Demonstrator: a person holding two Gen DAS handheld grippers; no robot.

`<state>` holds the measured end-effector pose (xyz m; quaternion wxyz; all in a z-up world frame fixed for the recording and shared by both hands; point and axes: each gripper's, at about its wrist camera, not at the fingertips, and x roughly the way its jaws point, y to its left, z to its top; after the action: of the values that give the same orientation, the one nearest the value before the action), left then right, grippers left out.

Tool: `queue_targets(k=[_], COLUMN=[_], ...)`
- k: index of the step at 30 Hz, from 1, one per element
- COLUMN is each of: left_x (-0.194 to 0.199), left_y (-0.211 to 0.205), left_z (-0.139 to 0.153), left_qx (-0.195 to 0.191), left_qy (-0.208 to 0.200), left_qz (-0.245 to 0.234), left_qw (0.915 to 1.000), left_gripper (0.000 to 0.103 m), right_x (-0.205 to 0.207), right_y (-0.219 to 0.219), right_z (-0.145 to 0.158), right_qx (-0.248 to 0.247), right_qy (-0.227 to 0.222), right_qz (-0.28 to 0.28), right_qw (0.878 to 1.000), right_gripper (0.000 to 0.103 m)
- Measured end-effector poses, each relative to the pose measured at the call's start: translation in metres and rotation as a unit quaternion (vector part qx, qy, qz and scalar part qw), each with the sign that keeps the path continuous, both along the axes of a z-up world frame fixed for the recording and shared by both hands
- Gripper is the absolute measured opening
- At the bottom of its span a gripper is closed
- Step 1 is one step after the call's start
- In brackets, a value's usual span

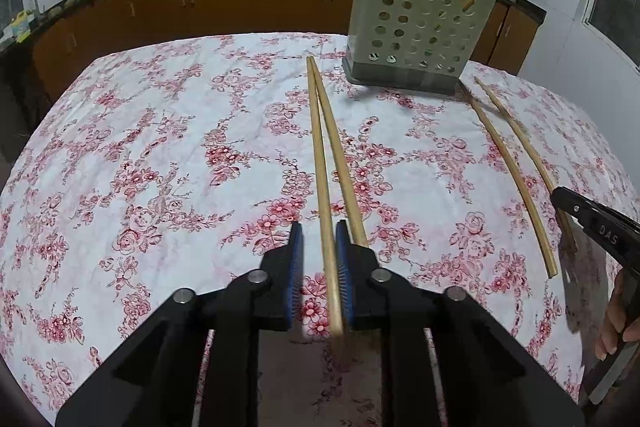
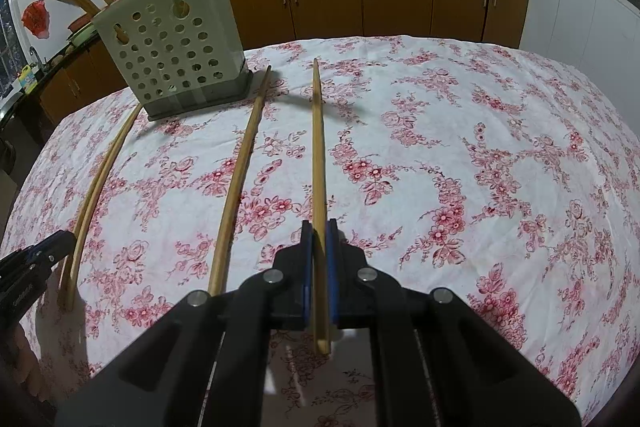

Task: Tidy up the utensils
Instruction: 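Close the right tool on a chopstick while the left tool grasps another chopstick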

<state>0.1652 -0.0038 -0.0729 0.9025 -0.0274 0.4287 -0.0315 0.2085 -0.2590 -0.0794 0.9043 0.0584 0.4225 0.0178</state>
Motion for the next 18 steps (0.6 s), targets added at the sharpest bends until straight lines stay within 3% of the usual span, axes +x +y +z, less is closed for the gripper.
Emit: queue_targets(k=[4, 18], left_x=[0.002, 0.007], left_y=[0.006, 0.029], left_z=[0.000, 0.002], left_qx=[-0.005, -0.001], left_qy=[0.001, 0.001], left_qz=[0.009, 0.040], left_qw=[0.9999, 0.9992], left_gripper=[0.008, 0.008], right_x=[0.000, 0.000], right_y=[0.002, -0.007], right_z=[0.000, 0.000], right_qx=[-0.003, 0.001], right_qy=[-0.001, -0.003], right_qz=[0.005, -0.011], right_qw=[1.000, 1.000], right_gripper=[0.009, 0.012])
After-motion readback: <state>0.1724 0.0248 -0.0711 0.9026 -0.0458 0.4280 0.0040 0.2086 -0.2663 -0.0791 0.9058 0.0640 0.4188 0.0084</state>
